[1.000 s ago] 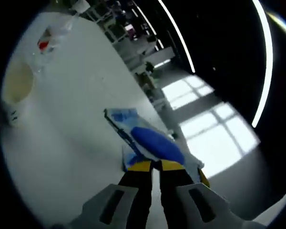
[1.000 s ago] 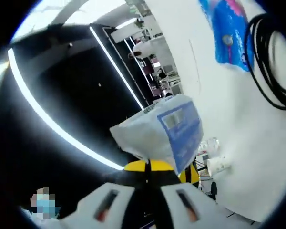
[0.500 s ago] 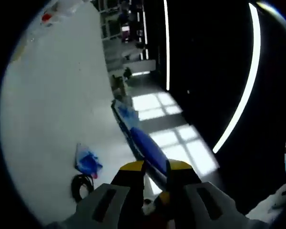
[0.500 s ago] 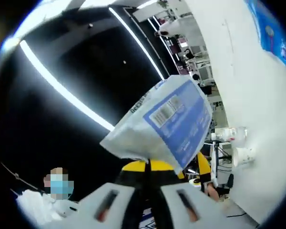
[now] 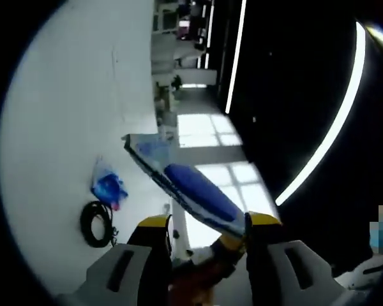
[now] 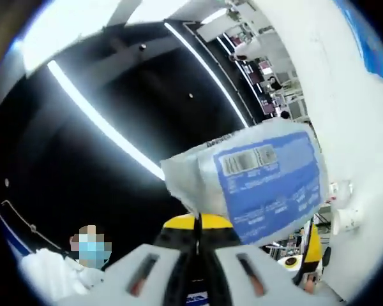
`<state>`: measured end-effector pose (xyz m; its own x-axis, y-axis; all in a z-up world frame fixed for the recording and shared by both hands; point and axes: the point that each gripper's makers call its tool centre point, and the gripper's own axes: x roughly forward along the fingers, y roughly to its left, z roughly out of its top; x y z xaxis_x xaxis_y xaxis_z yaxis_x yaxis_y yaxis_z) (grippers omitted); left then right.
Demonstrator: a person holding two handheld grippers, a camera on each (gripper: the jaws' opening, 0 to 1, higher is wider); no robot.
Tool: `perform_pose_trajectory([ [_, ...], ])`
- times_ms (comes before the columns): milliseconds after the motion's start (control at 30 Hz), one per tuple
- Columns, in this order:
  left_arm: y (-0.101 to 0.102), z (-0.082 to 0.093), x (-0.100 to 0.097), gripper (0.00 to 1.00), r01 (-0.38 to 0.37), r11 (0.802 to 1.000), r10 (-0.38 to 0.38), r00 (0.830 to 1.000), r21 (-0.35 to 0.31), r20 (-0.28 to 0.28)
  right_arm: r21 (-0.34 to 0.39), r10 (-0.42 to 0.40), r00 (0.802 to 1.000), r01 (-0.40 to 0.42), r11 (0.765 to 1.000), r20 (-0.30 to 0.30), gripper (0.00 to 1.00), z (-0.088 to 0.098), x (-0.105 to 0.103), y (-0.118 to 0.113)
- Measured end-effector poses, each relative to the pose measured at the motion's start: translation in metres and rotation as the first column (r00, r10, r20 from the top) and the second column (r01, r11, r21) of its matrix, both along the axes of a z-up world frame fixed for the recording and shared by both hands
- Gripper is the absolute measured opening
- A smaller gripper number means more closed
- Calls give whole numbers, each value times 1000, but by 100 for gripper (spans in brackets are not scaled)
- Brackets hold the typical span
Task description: Arrange the tabletop items into an orderly group along one side of the table until the central work area is clear of visible clutter.
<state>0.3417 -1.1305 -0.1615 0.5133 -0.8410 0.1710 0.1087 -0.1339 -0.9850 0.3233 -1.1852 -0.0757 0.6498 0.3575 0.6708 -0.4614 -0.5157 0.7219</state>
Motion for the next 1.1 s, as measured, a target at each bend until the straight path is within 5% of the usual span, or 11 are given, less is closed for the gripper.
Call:
perform_pose_trajectory([
  [133, 5, 10, 11, 40, -57, 998, 57, 998, -27, 8, -14, 72, 997, -72, 997, 13, 0, -2, -9, 15],
  [200, 9, 16, 17, 31, -77, 997, 78, 997, -31, 25, -17, 92, 996, -92, 996, 10, 0, -6, -10, 18],
  [300, 17, 10, 24, 16, -109, 993, 106, 992, 51, 65, -10, 114, 993, -114, 993, 3, 0, -7, -17, 23],
  [467, 33, 10, 31, 10, -172, 983, 167, 984, 66, 69, -63, 142, 988, -146, 987, -56, 0, -21, -21, 34],
  [600, 50, 4, 38, 5, -235, 965, 228, 971, 114, 73, -266, 15, 990, -51, 963, -137, 0, -55, -10, 27],
  [667, 58, 2, 40, 3, -259, 955, 247, 964, 147, 97, -420, -78, 978, -10, 907, -191, 0, -85, -3, 19],
  [700, 59, 2, 40, 2, -260, 950, 242, 963, 172, 117, -488, -124, 971, 9, 873, -204, 5, -96, -4, 19],
  [767, 58, -1, 40, 1, -258, 938, 226, 961, 231, 157, -486, -126, 963, -7, 874, -240, 19, -102, -5, 20],
  [833, 56, 3, 38, 1, -240, 950, 213, 966, 200, 148, -497, -192, 938, 24, 867, -289, 35, -113, 0, 14],
  [967, 55, 4, 39, 1, -242, 947, 212, 965, 211, 155, -595, -222, 929, 2, 804, -297, 51, -132, -2, 24],
  [1100, 46, 5, 33, 1, -207, 956, 174, 971, 209, 165, -562, -229, 936, 41, 826, -268, 53, -116, 1, 38],
])
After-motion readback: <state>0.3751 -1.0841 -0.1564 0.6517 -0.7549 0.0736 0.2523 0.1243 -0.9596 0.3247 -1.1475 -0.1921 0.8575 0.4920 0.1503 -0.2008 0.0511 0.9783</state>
